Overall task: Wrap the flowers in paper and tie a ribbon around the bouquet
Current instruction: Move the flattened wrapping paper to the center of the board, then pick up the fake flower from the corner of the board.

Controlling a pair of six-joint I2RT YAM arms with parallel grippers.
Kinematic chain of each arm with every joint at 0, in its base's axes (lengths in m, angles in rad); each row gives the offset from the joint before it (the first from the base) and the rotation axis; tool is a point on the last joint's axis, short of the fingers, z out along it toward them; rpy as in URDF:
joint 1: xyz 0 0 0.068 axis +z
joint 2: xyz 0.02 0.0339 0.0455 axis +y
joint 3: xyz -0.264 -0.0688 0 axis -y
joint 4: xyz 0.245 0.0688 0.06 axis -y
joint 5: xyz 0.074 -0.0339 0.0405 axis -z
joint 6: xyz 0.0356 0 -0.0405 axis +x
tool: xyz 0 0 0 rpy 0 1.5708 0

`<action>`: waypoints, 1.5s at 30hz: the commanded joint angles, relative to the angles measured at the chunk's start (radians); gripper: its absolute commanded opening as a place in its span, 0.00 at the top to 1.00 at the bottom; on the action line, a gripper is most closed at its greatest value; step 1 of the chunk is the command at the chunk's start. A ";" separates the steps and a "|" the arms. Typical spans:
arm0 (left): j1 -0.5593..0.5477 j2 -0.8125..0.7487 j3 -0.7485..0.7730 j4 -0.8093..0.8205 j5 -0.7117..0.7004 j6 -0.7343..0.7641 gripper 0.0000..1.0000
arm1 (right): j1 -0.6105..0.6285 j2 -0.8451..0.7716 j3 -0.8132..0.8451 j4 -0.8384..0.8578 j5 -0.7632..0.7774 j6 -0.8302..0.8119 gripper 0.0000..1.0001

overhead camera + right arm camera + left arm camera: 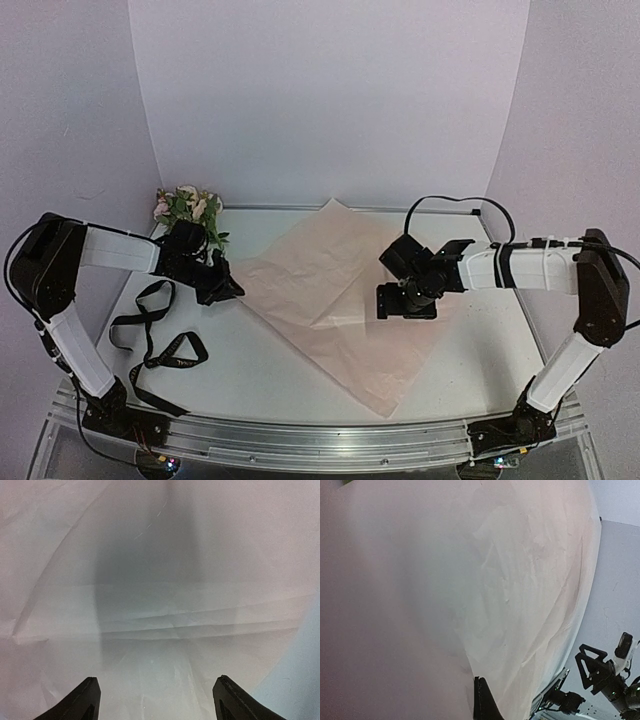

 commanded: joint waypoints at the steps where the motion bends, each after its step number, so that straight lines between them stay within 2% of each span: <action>1: 0.068 0.000 0.034 -0.215 0.069 0.213 1.00 | -0.004 -0.045 0.019 -0.022 0.036 0.006 0.20; 4: 0.108 0.010 0.048 -0.269 0.075 0.271 1.00 | -0.004 -0.036 0.018 -0.022 0.030 0.010 0.20; 9: 0.111 0.018 0.069 -0.281 0.102 0.302 1.00 | -0.005 -0.026 0.019 -0.020 0.023 0.014 0.20; 10: 0.110 0.016 0.076 -0.288 0.097 0.306 0.97 | -0.004 -0.024 0.020 -0.021 0.020 0.014 0.20; 12: 0.110 0.001 0.080 -0.291 0.097 0.302 0.87 | -0.004 -0.019 0.022 -0.021 0.018 0.013 0.20; 16: 0.110 -0.089 0.085 -0.333 -0.019 0.264 0.45 | -0.004 -0.018 0.022 -0.021 0.015 0.008 0.20; 18: 0.112 -0.149 0.101 -0.363 -0.139 0.229 0.31 | -0.005 -0.020 0.024 -0.021 0.014 0.008 0.19; 21: 0.114 -0.185 0.150 -0.390 -0.305 0.182 0.22 | -0.005 -0.019 0.026 -0.021 0.016 0.012 0.15; 25: 0.114 -0.116 0.270 -0.407 -0.460 0.168 0.16 | -0.005 -0.018 0.026 -0.020 0.032 0.016 0.11; 32: 0.126 0.192 0.613 -0.483 -0.736 0.144 0.09 | -0.004 0.007 0.059 -0.020 -0.031 -0.013 0.11; 39: 0.151 0.488 0.901 -0.550 -0.766 0.102 0.02 | -0.004 -0.016 0.050 -0.012 -0.044 -0.037 0.10; 45: 0.165 0.620 0.979 -0.505 -0.698 0.078 0.00 | -0.004 -0.058 0.028 0.000 -0.031 -0.060 0.09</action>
